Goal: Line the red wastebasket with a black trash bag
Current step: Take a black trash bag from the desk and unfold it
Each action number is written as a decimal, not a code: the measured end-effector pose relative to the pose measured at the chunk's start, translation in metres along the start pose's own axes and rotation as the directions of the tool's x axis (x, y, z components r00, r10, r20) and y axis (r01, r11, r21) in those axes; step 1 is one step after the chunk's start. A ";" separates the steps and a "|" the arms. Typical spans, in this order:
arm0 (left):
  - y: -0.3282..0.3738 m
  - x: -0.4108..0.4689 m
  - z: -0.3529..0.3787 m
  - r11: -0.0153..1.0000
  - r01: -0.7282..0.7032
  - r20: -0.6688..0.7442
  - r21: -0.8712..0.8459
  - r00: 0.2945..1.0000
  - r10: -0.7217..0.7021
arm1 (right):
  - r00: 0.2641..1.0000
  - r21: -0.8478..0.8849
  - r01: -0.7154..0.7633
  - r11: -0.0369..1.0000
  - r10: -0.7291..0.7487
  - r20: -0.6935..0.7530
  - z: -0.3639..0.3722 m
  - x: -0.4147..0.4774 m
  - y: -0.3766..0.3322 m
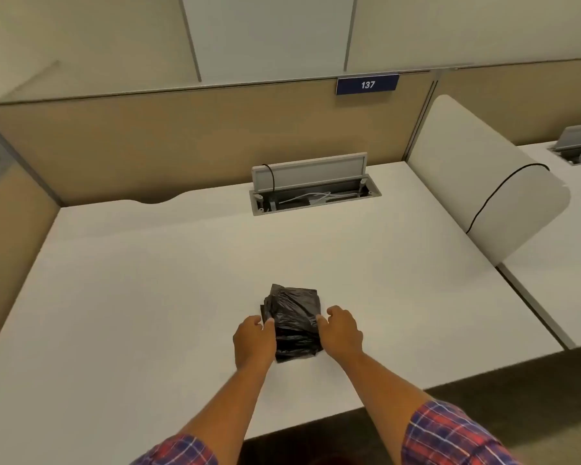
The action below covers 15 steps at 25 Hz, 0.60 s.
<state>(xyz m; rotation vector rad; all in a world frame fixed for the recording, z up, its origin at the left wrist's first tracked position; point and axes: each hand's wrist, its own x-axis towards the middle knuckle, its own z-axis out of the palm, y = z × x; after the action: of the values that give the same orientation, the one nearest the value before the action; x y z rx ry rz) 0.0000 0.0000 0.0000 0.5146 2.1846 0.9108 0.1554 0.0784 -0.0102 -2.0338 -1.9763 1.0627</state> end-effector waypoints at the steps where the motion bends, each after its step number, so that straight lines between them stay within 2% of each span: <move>1: -0.001 0.004 0.000 1.000 0.007 -0.005 -0.004 1.000 -0.008 | 1.000 -0.029 -0.029 0.999 0.028 -0.010 0.004 0.003 -0.001; 3: 0.000 0.007 -0.001 1.000 0.017 -0.011 -0.007 1.000 -0.018 | 0.996 -0.047 -0.086 0.995 0.085 -0.015 0.008 0.005 -0.007; 8: -0.011 0.015 -0.005 1.000 0.008 0.025 -0.005 1.000 -0.008 | 0.975 0.116 -0.221 0.968 0.220 0.022 0.006 -0.001 -0.021; 12: -0.020 0.011 -0.006 0.996 0.031 0.044 -0.087 0.999 -0.027 | 0.972 0.454 -0.232 0.860 0.218 0.083 0.003 -0.010 -0.021; 15: -0.026 -0.001 -0.009 0.982 0.062 0.040 -0.178 0.998 -0.055 | 0.977 0.670 -0.212 0.711 0.166 0.134 -0.007 -0.027 -0.019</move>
<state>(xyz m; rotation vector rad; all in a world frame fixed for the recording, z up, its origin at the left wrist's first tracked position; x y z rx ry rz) -0.0077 -0.0225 -0.0145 0.3748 2.0514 1.0461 0.1456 0.0593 0.0158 -1.7904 -1.1144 1.6126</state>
